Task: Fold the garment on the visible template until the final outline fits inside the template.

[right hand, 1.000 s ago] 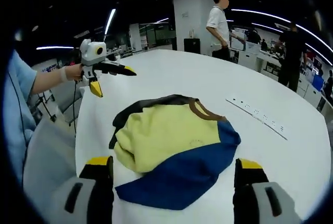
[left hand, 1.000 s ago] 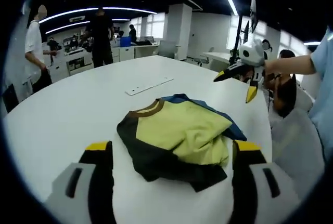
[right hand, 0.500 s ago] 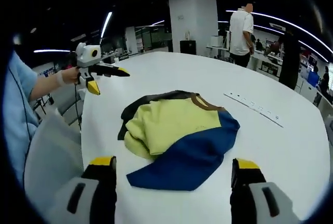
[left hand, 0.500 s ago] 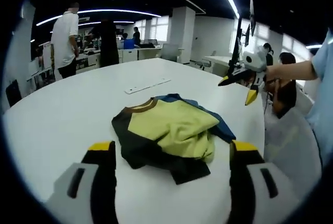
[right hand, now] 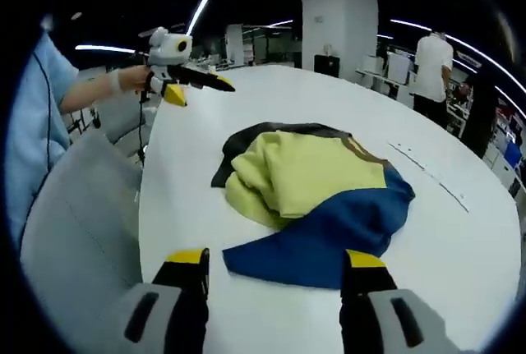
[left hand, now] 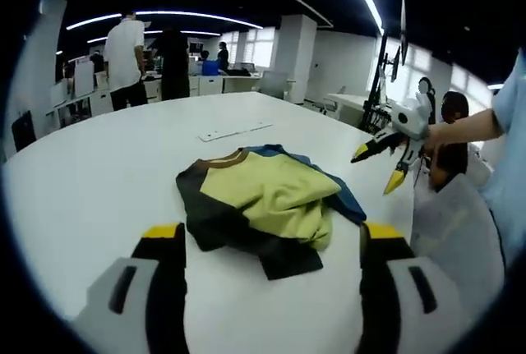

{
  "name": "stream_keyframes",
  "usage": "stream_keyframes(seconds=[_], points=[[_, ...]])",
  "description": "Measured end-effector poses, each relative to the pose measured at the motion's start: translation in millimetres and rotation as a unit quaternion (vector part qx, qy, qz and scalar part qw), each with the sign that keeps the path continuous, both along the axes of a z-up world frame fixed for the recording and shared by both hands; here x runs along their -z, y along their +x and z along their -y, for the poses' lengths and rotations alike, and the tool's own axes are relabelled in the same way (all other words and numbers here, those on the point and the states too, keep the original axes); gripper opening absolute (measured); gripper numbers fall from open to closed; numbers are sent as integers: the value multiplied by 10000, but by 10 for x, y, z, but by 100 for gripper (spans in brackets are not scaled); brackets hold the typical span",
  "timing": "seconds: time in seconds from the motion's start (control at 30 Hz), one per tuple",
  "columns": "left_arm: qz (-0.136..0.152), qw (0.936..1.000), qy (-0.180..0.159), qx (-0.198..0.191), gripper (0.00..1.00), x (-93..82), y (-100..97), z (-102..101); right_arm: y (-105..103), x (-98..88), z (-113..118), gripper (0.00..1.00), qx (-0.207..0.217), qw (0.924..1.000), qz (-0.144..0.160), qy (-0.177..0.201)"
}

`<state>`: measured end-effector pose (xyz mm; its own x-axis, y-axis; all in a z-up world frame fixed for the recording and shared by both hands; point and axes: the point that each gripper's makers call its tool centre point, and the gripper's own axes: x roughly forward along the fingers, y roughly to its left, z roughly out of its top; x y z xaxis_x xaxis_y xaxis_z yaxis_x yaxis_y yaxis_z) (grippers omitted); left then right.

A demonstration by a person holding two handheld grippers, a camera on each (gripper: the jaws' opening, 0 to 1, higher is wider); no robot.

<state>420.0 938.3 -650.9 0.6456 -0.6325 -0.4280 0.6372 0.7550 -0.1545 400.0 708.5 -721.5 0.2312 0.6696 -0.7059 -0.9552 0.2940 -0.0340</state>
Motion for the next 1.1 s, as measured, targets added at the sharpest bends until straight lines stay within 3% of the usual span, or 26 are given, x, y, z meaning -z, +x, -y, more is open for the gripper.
stream_keyframes(seconds=[0.23, 0.33, 0.43, 0.5, 0.63, 0.97, 1.1], points=[[26, 10000, -94, -15, 83, -28, -7, 30, -104, 239, -25, 48, -615, 9964, 122, -569], [36, 9999, -131, -44, 83, -37, -18, 34, -40, 357, 71, 42, -1084, 9854, 538, -1200], [40, 9998, -157, -73, 83, -42, -33, 32, -30, 444, 87, 38, -1190, 9832, 495, -1296], [33, 9998, -160, -85, 83, -48, -48, 31, -5, 498, 141, 34, -1365, 9770, 589, -1531], [77, 9997, -194, -136, 82, -88, -79, 15, -6, 529, 126, 28, -1466, 9768, 556, -1462], [24, 9995, -235, -205, 82, -56, -83, 3, 136, 518, 114, 14, -1543, 9711, 904, -1582], [1, 9995, -244, -186, 81, -38, -80, 31, 207, 523, 118, 0, -1562, 9694, 973, -1623]])
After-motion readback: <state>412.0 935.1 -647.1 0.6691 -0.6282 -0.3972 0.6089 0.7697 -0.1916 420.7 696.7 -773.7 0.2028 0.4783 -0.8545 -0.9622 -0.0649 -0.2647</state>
